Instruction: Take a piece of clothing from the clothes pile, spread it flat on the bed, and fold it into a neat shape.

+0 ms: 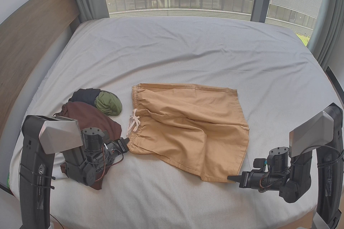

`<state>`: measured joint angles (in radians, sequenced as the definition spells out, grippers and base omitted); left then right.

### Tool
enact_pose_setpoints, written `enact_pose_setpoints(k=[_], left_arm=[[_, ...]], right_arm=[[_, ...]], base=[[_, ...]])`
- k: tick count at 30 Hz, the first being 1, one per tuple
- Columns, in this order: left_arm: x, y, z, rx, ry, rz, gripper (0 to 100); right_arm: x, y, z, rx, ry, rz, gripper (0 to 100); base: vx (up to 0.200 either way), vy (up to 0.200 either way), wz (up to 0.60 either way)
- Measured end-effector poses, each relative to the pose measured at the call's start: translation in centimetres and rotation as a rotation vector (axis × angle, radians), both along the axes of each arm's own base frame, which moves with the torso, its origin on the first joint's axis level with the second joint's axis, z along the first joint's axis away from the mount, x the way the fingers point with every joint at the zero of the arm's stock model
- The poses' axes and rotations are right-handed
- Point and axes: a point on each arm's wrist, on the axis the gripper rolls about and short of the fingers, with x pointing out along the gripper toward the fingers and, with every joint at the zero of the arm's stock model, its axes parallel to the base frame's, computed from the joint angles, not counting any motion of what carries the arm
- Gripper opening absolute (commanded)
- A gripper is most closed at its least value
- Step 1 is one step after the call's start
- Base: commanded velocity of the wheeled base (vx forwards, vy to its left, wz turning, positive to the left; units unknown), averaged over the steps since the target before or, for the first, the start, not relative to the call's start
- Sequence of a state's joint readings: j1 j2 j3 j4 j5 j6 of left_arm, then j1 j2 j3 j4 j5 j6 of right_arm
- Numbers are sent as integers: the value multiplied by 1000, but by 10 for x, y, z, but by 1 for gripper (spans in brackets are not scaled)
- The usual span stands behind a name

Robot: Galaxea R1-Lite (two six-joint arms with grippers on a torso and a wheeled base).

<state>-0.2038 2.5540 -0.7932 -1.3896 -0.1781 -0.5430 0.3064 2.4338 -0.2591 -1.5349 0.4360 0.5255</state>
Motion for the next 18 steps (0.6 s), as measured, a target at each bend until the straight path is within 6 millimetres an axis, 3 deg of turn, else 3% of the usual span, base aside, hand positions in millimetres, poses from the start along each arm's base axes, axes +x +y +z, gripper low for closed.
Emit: enact_pose_setpoints(k=[9,18], left_arm=[[-22,3,17,6,28,-6,0],[-44,11,33,11,58,-11,0]], right_arm=[[-19,-25,2,-24,45,3,0],[-26,-42,3,-44,56,-24,0]], base=[[0,0,0],[0,0,0]])
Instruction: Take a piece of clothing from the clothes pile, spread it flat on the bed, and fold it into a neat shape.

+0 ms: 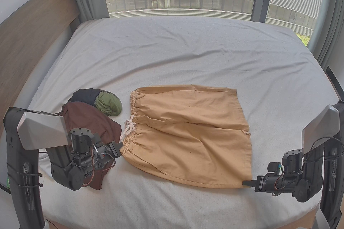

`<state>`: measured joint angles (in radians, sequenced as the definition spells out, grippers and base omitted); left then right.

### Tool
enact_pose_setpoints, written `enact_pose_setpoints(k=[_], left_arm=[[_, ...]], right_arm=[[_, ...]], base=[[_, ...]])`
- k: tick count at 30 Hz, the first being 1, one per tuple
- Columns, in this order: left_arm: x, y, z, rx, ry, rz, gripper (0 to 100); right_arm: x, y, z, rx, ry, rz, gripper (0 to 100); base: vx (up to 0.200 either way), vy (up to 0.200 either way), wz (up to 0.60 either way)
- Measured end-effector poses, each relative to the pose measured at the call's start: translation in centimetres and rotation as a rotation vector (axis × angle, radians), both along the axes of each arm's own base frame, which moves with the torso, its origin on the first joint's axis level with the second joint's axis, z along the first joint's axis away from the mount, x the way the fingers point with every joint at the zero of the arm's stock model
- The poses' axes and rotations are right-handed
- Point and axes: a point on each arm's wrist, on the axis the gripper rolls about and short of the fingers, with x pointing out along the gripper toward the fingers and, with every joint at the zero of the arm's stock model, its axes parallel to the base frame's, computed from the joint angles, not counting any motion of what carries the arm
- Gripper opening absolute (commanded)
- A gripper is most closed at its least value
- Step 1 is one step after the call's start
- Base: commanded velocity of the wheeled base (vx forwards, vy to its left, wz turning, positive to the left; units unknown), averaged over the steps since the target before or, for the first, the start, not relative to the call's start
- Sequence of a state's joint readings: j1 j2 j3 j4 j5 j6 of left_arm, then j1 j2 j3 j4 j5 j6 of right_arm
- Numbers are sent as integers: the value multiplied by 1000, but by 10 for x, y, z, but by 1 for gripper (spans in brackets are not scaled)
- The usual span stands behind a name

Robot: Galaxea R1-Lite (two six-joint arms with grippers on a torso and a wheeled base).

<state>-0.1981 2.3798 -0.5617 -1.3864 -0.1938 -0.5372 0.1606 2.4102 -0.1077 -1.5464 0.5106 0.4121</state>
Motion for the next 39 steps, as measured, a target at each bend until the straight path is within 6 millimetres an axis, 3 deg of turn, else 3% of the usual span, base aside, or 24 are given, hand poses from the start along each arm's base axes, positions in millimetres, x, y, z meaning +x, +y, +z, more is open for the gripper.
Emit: enact_pose_setpoints(k=[15,34,35,37,38,39], left_arm=[[-45,11,3,61,68,-41,0],[-49,19,-19,100,86,-38,0],[-50,19,-19,100,88,-39,100],[-50,19,-20,101,92,-39,100],[-51,19,-20,102,95,-40,100],[-51,18,-20,101,95,-41,100]], right_arm=[[-7,-7,-1,-27,9,2,0],[-10,-18,-5,-57,14,-13,0],[-9,-18,-5,-57,15,-14,0],[-9,-19,-5,-59,15,-17,0],[-9,-19,-5,-59,16,-18,100],[-9,-19,-5,-59,16,-17,100]], base=[[0,0,0],[0,0,0],[0,0,0],[0,0,0],[0,0,0],[0,0,0]])
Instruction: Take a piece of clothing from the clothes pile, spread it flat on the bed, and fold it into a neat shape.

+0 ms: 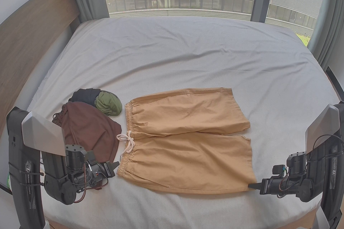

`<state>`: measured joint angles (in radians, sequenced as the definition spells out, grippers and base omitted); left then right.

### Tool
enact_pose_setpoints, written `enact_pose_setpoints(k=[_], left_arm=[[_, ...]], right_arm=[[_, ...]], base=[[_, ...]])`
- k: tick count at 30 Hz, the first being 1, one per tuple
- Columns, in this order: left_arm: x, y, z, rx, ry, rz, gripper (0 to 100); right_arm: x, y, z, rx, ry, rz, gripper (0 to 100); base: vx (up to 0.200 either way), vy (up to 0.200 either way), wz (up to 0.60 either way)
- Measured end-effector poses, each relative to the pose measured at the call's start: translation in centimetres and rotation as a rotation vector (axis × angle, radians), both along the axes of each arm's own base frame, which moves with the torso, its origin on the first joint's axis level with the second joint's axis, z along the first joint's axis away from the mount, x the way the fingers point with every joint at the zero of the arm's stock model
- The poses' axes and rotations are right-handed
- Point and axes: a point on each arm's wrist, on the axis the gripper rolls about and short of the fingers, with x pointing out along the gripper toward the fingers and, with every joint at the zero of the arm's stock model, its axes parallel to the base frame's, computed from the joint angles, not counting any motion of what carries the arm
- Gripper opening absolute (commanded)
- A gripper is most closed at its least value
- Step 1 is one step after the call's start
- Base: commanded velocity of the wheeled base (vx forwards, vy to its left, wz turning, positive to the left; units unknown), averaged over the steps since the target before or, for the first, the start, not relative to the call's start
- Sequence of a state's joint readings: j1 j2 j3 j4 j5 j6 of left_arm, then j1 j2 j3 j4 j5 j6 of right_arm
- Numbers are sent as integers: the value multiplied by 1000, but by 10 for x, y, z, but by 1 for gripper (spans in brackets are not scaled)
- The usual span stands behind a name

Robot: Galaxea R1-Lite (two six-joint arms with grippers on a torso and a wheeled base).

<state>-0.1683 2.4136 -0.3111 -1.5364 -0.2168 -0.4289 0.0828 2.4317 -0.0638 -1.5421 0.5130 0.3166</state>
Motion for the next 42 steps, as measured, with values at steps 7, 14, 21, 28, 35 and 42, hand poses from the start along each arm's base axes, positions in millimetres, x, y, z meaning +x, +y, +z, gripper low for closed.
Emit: enact_pose_setpoints(k=[7,14,21,28,35,42], left_arm=[[-1,-2,0,-8,1,-11,100],[-5,-6,0,-11,12,-27,100],[-8,-8,-2,-33,39,-20,100],[-10,-14,-4,-58,61,-27,100],[-6,-17,-13,-60,72,-32,100],[-4,-18,-17,-58,76,-32,100]], right_arm=[[2,-6,0,-21,-25,-3,100],[14,-22,2,-41,-90,-53,100],[16,-24,3,-42,-103,-60,100],[17,-23,2,-41,-104,-58,100],[17,-23,2,-42,-104,-55,100],[17,-23,1,-43,-103,-53,100]], base=[[0,0,0],[0,0,0],[0,0,0],[0,0,0],[0,0,0],[0,0,0]])
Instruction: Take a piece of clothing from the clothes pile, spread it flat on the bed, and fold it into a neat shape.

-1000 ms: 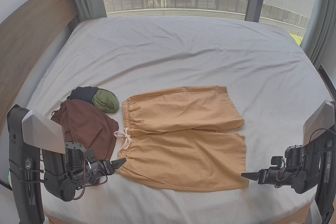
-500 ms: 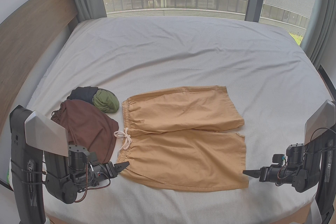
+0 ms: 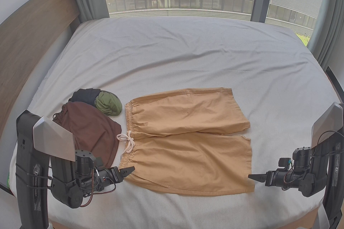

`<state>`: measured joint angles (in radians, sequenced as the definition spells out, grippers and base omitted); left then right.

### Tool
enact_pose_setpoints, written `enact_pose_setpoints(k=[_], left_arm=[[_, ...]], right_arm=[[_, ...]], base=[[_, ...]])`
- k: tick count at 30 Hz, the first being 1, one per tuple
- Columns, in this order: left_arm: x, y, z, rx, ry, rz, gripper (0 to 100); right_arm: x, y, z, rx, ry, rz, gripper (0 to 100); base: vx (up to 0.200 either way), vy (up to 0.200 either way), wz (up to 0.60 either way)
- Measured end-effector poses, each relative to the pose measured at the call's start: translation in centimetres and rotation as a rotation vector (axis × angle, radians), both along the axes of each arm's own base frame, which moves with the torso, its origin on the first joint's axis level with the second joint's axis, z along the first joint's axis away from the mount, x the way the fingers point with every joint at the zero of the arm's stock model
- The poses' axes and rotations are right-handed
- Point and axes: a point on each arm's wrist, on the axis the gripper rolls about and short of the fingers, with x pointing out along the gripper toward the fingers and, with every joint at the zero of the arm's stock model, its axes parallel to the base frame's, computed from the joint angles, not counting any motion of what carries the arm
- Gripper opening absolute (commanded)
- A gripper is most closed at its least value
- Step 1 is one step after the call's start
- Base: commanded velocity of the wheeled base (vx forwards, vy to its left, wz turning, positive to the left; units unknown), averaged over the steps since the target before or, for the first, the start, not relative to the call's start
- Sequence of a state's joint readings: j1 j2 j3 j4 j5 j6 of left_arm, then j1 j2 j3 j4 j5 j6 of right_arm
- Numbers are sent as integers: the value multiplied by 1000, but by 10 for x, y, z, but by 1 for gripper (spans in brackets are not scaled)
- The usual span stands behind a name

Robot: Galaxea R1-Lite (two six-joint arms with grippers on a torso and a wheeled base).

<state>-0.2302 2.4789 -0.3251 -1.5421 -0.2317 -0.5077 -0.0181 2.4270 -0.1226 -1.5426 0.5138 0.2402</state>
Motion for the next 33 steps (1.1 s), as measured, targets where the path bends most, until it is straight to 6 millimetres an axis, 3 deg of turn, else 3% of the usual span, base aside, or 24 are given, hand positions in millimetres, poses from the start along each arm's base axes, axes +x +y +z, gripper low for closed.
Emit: enact_pose_setpoints(k=[1,2,21,33], left_arm=[[0,0,0,0,1,0,100],[0,0,-1,0,1,0,0],[0,0,0,-12,4,8,0],[0,-4,0,-8,0,-7,0]], right_arm=[[0,0,0,0,0,0,100],[0,0,0,-1,-1,1,100],[-2,1,-1,-1,8,3,100],[-8,12,-8,6,59,44,100]], base=[[0,0,0],[0,0,0],[0,0,0],[0,0,0]])
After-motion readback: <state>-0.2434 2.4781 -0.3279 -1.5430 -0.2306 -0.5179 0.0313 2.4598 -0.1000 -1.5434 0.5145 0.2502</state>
